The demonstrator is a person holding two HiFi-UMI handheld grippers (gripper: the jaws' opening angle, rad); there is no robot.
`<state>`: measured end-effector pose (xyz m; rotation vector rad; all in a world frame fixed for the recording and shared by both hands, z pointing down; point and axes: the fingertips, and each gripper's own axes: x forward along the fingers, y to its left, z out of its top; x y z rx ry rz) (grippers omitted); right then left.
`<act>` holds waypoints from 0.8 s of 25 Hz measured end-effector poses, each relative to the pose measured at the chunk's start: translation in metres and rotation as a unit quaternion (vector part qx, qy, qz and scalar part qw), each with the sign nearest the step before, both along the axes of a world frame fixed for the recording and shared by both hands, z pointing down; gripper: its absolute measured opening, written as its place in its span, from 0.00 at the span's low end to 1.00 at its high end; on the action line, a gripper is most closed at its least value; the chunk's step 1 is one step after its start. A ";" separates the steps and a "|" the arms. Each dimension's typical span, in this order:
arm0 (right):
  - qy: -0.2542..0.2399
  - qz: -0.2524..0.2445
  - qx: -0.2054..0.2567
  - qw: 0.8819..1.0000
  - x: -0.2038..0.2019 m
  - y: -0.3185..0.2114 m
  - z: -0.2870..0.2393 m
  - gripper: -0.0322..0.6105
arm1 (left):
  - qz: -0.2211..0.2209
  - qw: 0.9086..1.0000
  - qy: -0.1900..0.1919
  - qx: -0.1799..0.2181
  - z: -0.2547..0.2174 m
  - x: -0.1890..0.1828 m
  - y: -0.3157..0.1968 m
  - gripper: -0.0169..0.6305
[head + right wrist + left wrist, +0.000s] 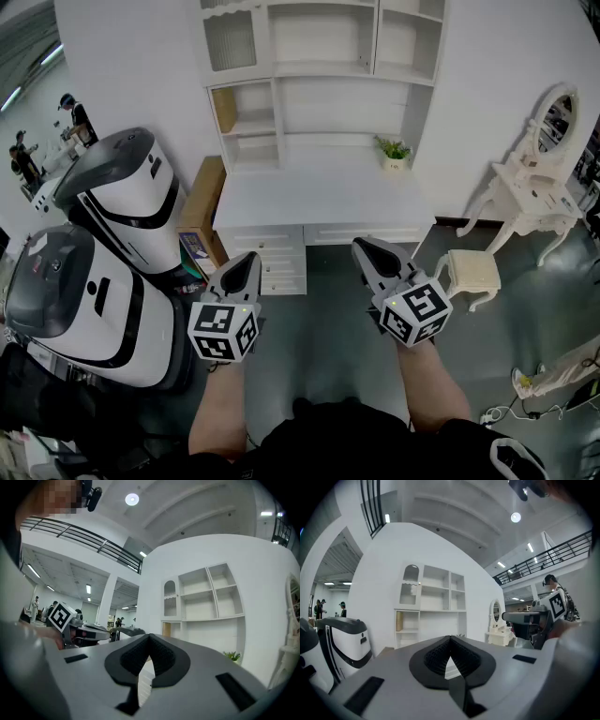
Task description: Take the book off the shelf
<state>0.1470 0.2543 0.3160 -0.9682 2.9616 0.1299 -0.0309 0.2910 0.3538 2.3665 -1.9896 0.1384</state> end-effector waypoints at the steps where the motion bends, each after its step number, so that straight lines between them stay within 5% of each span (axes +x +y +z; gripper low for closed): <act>1: 0.001 0.000 0.001 1.000 -0.004 0.000 0.000 0.07 | -0.001 1.000 0.001 -0.001 0.001 -0.004 0.000 0.04; 20: 0.041 -0.021 0.023 0.999 -0.043 0.016 0.006 0.07 | 0.007 1.000 0.006 0.004 0.010 -0.032 0.000 0.04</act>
